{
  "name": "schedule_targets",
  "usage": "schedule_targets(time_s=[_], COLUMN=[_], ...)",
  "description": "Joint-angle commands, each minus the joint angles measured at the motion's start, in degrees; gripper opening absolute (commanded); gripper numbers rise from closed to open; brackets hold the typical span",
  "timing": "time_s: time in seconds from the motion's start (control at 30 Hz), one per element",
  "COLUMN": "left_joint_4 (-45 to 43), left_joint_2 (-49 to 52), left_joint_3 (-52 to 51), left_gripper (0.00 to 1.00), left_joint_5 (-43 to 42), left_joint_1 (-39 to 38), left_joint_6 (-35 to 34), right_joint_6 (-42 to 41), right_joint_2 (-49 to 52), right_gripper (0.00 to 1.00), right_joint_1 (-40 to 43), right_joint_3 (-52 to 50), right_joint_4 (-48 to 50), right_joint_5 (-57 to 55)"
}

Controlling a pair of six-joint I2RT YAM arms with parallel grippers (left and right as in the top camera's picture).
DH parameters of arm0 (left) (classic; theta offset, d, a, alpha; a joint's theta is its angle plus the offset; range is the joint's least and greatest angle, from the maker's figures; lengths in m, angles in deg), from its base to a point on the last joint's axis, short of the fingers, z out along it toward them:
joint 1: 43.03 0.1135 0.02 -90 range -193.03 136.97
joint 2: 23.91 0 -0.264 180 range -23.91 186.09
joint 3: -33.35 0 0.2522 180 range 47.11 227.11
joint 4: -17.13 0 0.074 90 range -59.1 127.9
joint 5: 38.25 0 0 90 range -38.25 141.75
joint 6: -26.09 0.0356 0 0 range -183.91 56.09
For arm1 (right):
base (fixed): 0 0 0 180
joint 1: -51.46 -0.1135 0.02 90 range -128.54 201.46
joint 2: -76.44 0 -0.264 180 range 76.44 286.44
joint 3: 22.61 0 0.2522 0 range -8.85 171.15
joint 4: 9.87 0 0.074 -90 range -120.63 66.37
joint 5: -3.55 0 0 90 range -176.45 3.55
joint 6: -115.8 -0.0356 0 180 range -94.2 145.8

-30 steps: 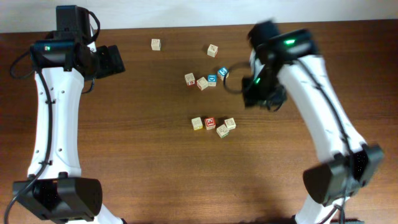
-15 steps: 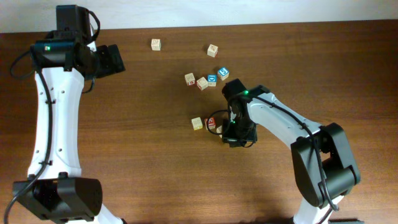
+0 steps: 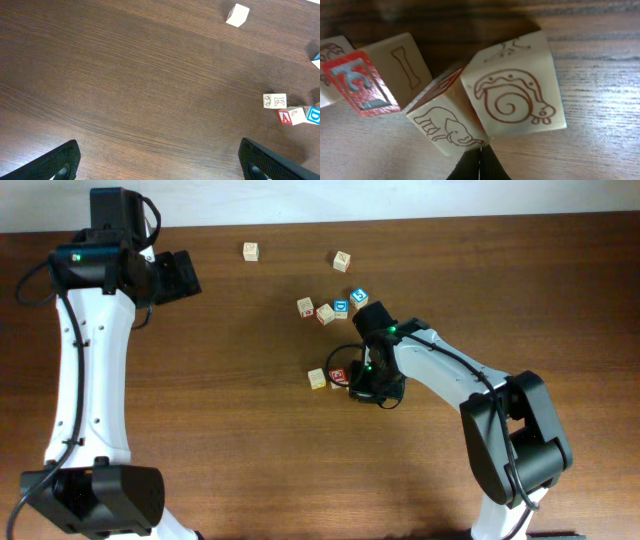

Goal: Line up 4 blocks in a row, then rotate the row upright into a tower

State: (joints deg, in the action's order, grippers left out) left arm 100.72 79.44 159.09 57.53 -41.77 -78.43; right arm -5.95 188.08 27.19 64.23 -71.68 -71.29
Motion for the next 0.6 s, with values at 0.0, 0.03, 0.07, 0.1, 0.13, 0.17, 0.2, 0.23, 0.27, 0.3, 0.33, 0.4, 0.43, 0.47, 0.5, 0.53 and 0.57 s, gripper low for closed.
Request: schedule_targets(time_s=[0.0,0.03,0.07,0.1,0.13,0.17,0.2,0.23,0.27,0.3,0.33,0.4,0.43,0.47,0.5,0.53,0.57], left_joint_4=[-0.07,-0.04,0.11,0.13,0.13,0.13,0.13,0.13,0.13,0.13,0.13,0.22,0.35,0.55,0.72,0.81,0.96], left_joint_2=[-0.15,-0.15,-0.15,-0.15,-0.15,-0.15,-0.15,-0.15,-0.15,-0.15,-0.15,-0.15,-0.15,-0.15,-0.15,-0.15,-0.15], left_joint_3=[0.68,0.66,0.68,0.68,0.68,0.68,0.68,0.66,0.68,0.68,0.68,0.68,0.68,0.66,0.68,0.68,0.68], left_gripper=[0.99,0.99,0.99,0.99,0.99,0.99,0.99,0.99,0.99,0.99,0.99,0.99,0.99,0.99,0.99,0.99,0.99], left_joint_5=[-0.59,-0.59,-0.59,-0.59,-0.59,-0.59,-0.59,-0.59,-0.59,-0.59,-0.59,-0.59,-0.59,-0.59,-0.59,-0.59,-0.59], left_joint_1=[0.22,0.22,0.22,0.22,0.22,0.22,0.22,0.22,0.22,0.22,0.22,0.22,0.22,0.24,0.22,0.22,0.22], left_joint_6=[0.44,0.44,0.44,0.44,0.44,0.44,0.44,0.44,0.44,0.44,0.44,0.44,0.44,0.44,0.44,0.46,0.44], right_joint_6=[-1.36,-1.38,-1.38,-1.38,-1.38,-1.38,-1.38,-1.38,-1.66,-1.79,-1.79,-2.25,-2.25,-2.25,-2.47,-2.69,-2.69], right_joint_2=[0.35,0.35,0.35,0.35,0.35,0.35,0.35,0.35,0.35,0.35,0.35,0.35,0.35,0.35,0.35,0.35,0.35], right_gripper=[0.04,0.04,0.04,0.04,0.04,0.04,0.04,0.04,0.04,0.04,0.04,0.04,0.04,0.04,0.04,0.04,0.04], right_joint_1=[-0.13,-0.09,-0.09,-0.09,-0.09,-0.09,-0.09,-0.09,-0.07,0.00,0.02,0.02,0.02,0.02,0.02,0.02,0.02], right_joint_3=[-0.11,-0.11,-0.11,-0.11,-0.11,-0.11,-0.11,-0.11,-0.11,0.07,0.44,1.25,1.40,1.53,1.64,1.73,1.86], right_joint_4=[0.81,1.03,1.64,1.95,2.05,2.05,2.03,2.03,2.36,2.80,3.08,3.34,3.91,4.22,4.28,4.37,4.44], right_joint_5=[0.31,0.31,0.37,0.70,0.72,0.72,0.70,0.70,0.68,0.52,0.46,-0.68,-0.83,-1.09,-1.44,-1.68,-1.90])
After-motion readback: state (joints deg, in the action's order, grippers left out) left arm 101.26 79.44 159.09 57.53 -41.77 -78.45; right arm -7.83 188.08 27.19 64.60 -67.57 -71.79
